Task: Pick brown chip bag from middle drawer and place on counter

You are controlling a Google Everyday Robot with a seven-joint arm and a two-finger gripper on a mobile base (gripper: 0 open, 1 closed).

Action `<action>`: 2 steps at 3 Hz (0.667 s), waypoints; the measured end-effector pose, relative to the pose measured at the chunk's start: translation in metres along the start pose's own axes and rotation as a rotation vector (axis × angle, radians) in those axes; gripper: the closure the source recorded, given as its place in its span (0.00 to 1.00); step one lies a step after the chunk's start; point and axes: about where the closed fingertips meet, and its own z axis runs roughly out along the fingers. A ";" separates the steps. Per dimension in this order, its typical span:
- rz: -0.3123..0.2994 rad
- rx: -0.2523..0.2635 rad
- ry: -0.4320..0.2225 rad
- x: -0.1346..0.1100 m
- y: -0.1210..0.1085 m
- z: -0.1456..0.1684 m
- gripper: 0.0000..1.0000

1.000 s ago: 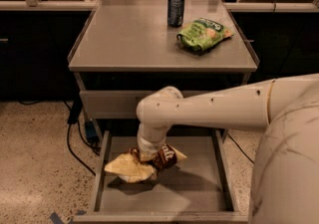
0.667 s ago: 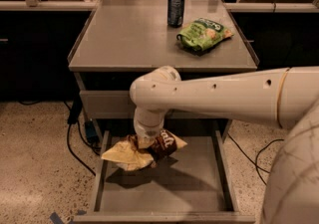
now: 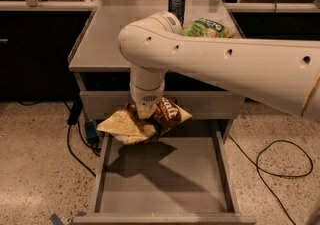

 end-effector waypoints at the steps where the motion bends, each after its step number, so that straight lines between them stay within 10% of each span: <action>1: -0.001 0.004 -0.004 0.001 0.000 -0.003 1.00; 2: -0.009 0.053 -0.031 0.006 -0.010 -0.035 1.00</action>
Offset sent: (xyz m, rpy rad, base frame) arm 0.0201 -0.0232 0.1063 0.1196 -0.1375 0.0230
